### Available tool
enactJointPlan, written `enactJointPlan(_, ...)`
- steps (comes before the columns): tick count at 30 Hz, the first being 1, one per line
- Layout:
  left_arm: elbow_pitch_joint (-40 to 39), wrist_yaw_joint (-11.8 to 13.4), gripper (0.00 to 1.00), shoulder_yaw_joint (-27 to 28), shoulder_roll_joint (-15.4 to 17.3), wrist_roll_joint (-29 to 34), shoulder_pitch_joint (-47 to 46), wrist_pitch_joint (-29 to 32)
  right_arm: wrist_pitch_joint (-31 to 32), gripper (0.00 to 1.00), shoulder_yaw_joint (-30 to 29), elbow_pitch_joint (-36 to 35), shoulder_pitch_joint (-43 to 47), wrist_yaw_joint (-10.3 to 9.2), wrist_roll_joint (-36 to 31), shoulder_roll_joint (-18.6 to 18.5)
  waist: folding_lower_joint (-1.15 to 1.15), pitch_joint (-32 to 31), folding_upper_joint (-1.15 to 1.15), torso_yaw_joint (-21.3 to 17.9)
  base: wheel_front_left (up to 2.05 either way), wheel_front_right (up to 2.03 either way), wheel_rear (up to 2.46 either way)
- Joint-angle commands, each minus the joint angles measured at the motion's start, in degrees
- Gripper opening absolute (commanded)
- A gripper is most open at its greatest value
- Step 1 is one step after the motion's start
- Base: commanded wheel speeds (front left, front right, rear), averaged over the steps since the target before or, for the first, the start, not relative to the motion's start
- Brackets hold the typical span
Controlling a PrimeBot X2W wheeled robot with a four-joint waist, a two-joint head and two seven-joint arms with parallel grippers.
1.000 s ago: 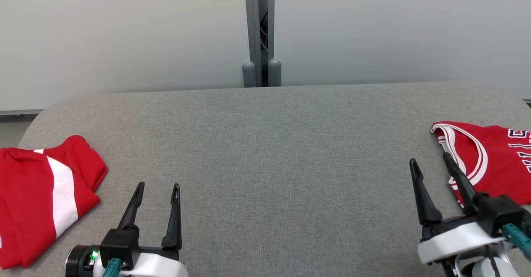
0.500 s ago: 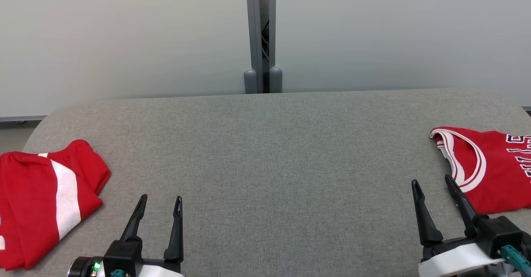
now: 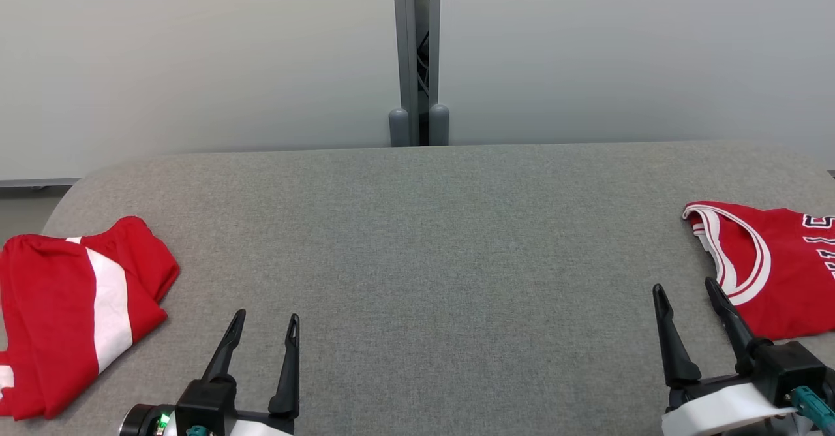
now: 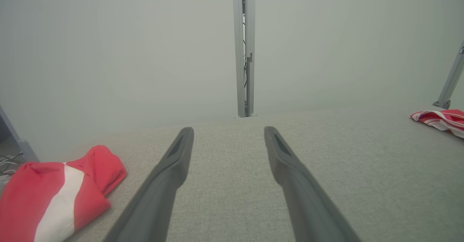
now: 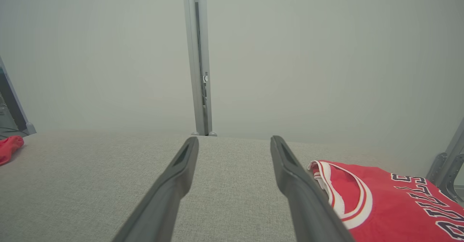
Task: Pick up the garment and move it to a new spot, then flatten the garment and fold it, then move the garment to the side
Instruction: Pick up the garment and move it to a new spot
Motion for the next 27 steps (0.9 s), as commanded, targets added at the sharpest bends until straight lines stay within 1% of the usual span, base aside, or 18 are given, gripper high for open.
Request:
enactJointPlan(1,0.1,-0.3,1.0,0.0,0.2,0.1,-0.4,0.1,0.0,1.0,-0.6,0.1,0.0,-0.03,-0.2,-0.1,0.0,0.0,0.0,0.4,0.0,0.0,0.0)
enactJointPlan(4,0.1,-0.5,1.0,-0.1,0.3,0.4,-0.8,0.1,0.0,1.0,-0.7,0.1,0.2,-0.03,0.3,0.0,0.0,0.0,0.0,1.6,0.0,0.0,0.0)
enactJointPlan(7,0.2,-0.7,1.0,-0.5,0.2,0.7,-1.2,0.1,0.0,1.0,-0.8,0.0,0.8,-0.03,0.6,0.0,0.0,0.2,0.0,3.9,0.0,0.0,0.0)
enactJointPlan(13,-0.2,-1.1,1.0,-1.2,0.3,1.4,-1.2,0.1,0.0,1.0,-0.3,0.1,1.2,-0.03,1.4,0.0,0.0,0.4,0.0,11.4,0.0,0.0,0.0)
enactJointPlan(23,-0.1,-2.1,1.0,1.5,0.2,2.4,-0.3,0.1,0.0,1.0,2.8,-0.7,1.4,-0.03,2.3,0.0,0.0,0.0,0.0,25.3,0.0,0.0,0.0)
enactJointPlan(27,-1.9,-0.8,1.0,3.6,0.2,1.8,0.3,0.1,0.0,1.0,5.9,-0.3,-1.5,-0.04,1.9,0.0,0.0,1.9,0.0,27.1,0.0,0.0,0.0)
